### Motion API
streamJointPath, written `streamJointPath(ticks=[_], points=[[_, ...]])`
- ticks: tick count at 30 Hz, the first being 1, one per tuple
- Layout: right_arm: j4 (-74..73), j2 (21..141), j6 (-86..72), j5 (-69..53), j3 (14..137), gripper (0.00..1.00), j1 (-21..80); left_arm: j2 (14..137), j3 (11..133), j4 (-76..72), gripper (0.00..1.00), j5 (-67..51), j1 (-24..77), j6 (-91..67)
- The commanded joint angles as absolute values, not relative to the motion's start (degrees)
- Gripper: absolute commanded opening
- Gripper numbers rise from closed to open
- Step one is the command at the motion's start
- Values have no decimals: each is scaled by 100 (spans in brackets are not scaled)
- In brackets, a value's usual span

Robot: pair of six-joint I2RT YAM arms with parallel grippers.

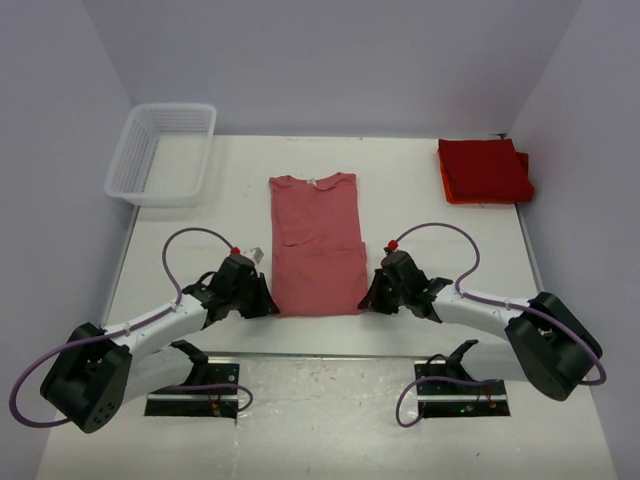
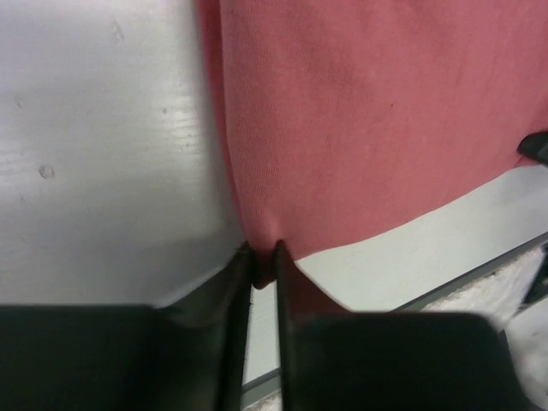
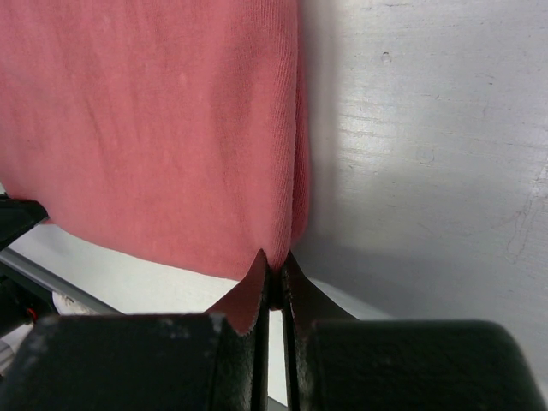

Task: Fold and stack the t-shirts
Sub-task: Grab one side of the 2/3 rectangular tshirt with both arms

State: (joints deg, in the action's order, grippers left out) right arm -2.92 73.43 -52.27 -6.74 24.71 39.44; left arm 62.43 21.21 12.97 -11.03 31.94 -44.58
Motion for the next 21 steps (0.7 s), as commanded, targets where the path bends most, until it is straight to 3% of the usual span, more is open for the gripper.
streamJointPath(ticks=[1, 10, 21], points=[[-483, 7409, -5133, -519, 2347, 0, 3981, 6180, 1978, 1292, 2, -1178, 3217, -4473], [-528, 7480, -4729, -430, 2487, 0, 4051, 5415, 1960, 1511, 0, -1248, 3234, -4448], [-1949, 6531, -4763, 579, 3094, 0, 5255, 4186, 1872, 2196, 0, -1846, 3296, -4342]])
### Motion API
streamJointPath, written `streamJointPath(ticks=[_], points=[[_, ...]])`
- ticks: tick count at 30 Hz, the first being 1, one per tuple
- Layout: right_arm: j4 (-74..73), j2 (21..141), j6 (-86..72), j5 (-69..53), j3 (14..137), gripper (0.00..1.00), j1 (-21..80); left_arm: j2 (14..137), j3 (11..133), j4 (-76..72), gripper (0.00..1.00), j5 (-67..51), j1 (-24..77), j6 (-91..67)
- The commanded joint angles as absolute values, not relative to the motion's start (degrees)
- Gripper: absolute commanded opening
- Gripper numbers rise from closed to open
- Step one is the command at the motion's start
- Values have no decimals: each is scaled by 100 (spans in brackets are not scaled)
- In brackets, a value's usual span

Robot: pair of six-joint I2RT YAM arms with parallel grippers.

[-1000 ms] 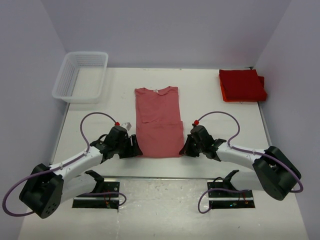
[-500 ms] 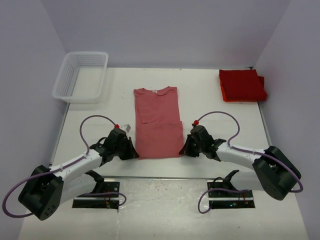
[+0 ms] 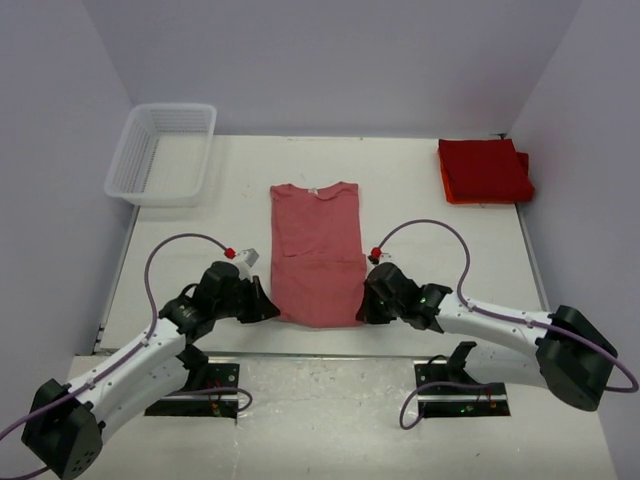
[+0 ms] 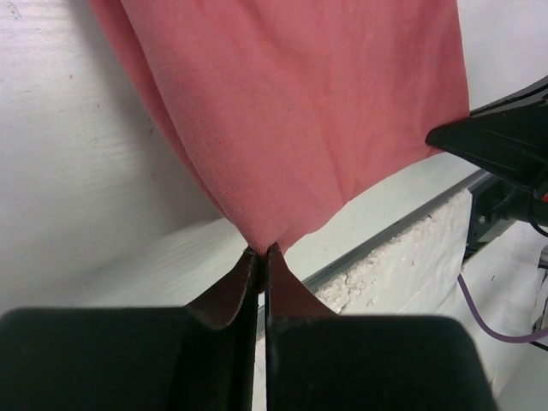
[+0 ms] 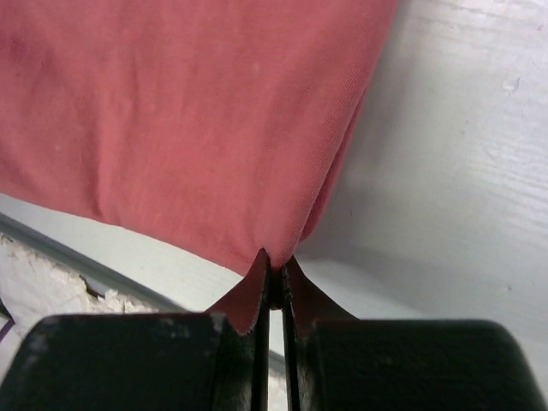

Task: Fold and stack the t-shirts
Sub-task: Grab one side of the 2/3 rectangular tshirt with both arms

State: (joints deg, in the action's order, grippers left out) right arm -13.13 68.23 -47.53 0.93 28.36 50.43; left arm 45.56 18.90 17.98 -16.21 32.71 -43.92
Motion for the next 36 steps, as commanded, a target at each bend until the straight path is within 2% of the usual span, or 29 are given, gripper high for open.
streamJointPath(ticks=[1, 9, 15, 29, 32, 36], points=[[-2021, 6365, -4816, 676, 3076, 0, 5386, 4071, 1872, 2302, 0, -1820, 3305, -4359], [-2925, 5415, -5624, 1264, 3076, 0, 6275, 2902, 1960, 3242, 0, -1661, 3305, -4623], [-3260, 5238, -5827, 1468, 3217, 0, 6574, 2760, 2162, 3507, 0, -1635, 3313, -4658], [-3629, 5291, -5959, 1748, 3506, 0, 6794, 2725, 2583, 3638, 0, -1530, 3313, -4676], [-3980, 5501, -5811, 1968, 4041, 0, 6794, 2908, 3066, 3578, 0, -1232, 3313, -4588], [-4157, 6011, -5169, 2101, 4938, 0, 6373, 3865, 3699, 3148, 0, -950, 3313, -4456]])
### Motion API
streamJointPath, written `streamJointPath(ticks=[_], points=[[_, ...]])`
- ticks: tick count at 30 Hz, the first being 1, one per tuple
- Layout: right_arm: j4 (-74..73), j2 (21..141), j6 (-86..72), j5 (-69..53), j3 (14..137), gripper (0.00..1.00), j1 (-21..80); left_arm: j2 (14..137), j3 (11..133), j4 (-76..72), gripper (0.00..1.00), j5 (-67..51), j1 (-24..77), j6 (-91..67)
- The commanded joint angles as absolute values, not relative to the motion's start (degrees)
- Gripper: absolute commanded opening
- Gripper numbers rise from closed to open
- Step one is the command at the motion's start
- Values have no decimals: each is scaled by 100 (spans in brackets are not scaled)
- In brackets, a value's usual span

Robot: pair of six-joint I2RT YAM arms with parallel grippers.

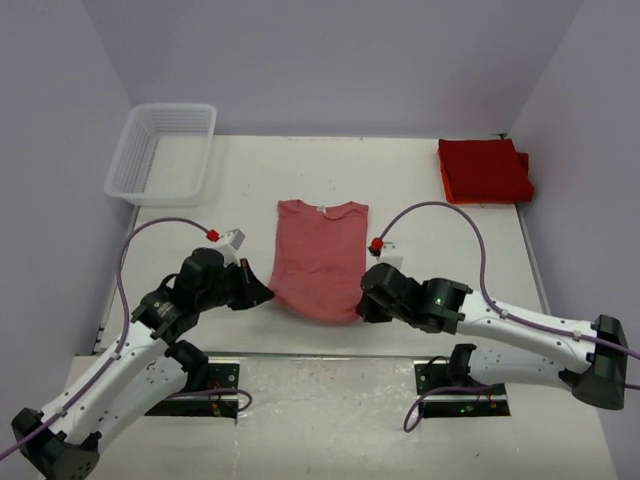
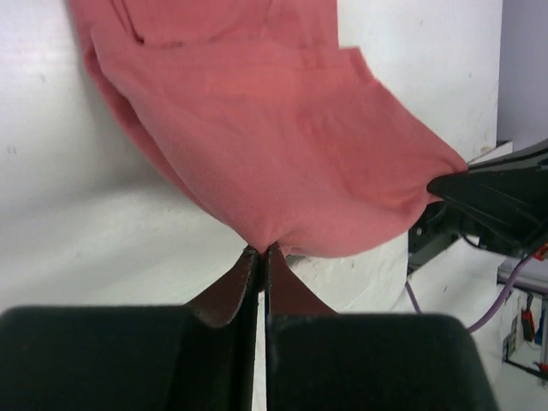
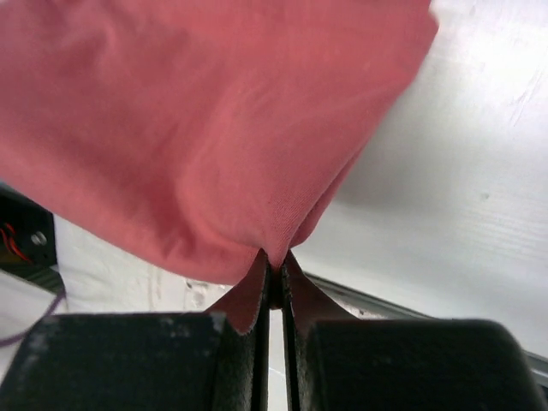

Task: Fold and stack the t-shirts
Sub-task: Grab one side of the 2/3 rectangular tshirt with both arms

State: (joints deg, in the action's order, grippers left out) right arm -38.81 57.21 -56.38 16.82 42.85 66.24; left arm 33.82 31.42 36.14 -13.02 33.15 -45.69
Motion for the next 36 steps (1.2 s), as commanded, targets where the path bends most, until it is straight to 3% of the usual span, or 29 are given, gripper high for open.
streamJointPath(ticks=[1, 11, 18, 27, 32, 33, 34, 35, 36], points=[[-4149, 6134, -5003, 2048, 5270, 0, 6085, 4050, 3805, 3033, 0, -932, 3305, -4413], [-3860, 7751, -3368, 1161, 6846, 0, 4378, 6457, 5932, 2646, 0, -281, 2919, -3692], [-3903, 8876, -2910, 581, 7760, 0, 3535, 7873, 6837, 2487, 0, -474, 2084, -3340], [-3964, 10651, -2584, -121, 9183, 0, 2726, 10088, 8164, 1812, 0, -843, 1951, -2885], [-3946, 11460, -2479, -482, 9816, 0, 2382, 11670, 9709, 1889, 0, -1299, 1776, -2506], [-3990, 11705, -2470, -527, 10035, 0, 2251, 11863, 10173, 2029, 1, -1301, 1758, -2444], [-3973, 11777, -2452, -423, 10081, 0, 2198, 12065, 10256, 1943, 8, -1092, 1740, -2356], [-3860, 11856, -2409, -509, 10238, 5, 2075, 12180, 10448, 1908, 21, -1020, 1688, -2295], [-3902, 12126, -2365, -571, 10431, 13, 2013, 12295, 10502, 1716, 22, -1115, 1618, -2311]])
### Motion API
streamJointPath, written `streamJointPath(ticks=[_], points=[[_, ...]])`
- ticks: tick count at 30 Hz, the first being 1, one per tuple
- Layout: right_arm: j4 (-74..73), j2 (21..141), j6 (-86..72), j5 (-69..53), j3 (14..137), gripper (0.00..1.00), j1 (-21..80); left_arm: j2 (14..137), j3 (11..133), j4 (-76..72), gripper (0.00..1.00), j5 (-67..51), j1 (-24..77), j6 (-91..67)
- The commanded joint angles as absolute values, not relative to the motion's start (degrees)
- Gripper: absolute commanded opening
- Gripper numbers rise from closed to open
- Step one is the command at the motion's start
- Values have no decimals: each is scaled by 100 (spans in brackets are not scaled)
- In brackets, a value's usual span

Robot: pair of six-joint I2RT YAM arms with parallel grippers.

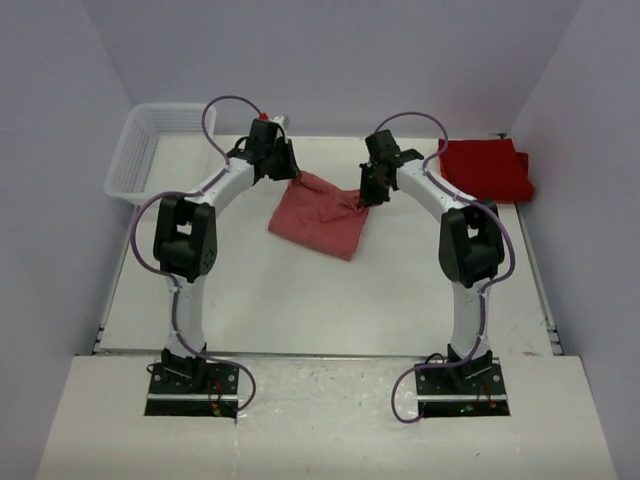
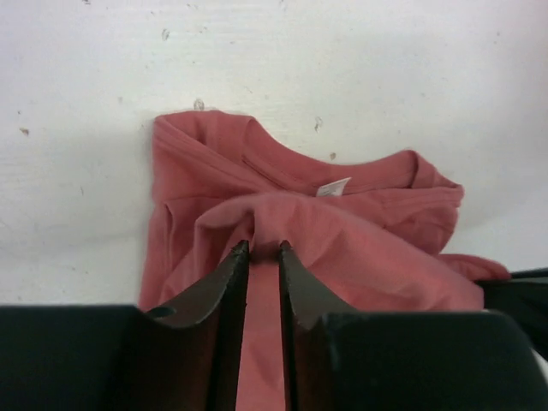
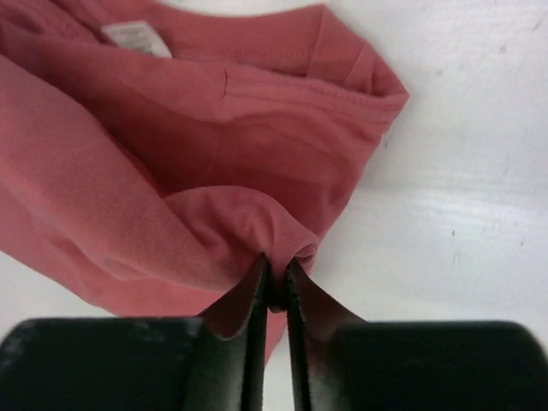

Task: Fold and stack the t-shirts
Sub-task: Grab one side of the 2/3 rectangular tshirt with both arms, then fold the long partially folded tshirt into a neat square

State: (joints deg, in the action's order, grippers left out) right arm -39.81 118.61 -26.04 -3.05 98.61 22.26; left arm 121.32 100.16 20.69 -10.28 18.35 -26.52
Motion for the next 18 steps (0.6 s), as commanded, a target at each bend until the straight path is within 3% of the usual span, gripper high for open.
streamJointPath(ticks=[1, 2, 3, 5, 6, 10, 14, 16, 18], points=[[-3998, 12277, -2303, -589, 10633, 19, 1960, 12540, 10581, 1618, 23, -1255, 1461, -2294], [-3999, 12400, -2242, -528, 10783, 29, 1890, 12699, 10773, 1722, 25, -1239, 1398, -2242], [-4051, 12549, -2111, -475, 11193, 46, 1855, 12874, 11315, 2114, 27, -1039, 1363, -2154], [-4122, 12849, -1978, 145, 11486, 53, 1776, 13069, 11557, 2127, 37, -721, 1266, -1935], [-4131, 12893, -1873, 236, 11740, 70, 1732, 13017, 11497, 1918, 44, -642, 1240, -1881], [-4121, 12718, -1679, 449, 11970, 80, 1670, 12027, 10628, 1214, 45, -219, 1195, -1731], [-4254, 11990, -1766, 281, 11487, 84, 1837, 11611, 10178, 1248, 41, -1465, 1248, -1994], [-4175, 11752, -1881, -182, 11128, 82, 1837, 11540, 9784, 924, 31, -2492, 1301, -2196], [-4122, 11576, -1968, -900, 10874, 70, 1837, 11566, 9379, 338, 7, -3535, 1327, -2539]])
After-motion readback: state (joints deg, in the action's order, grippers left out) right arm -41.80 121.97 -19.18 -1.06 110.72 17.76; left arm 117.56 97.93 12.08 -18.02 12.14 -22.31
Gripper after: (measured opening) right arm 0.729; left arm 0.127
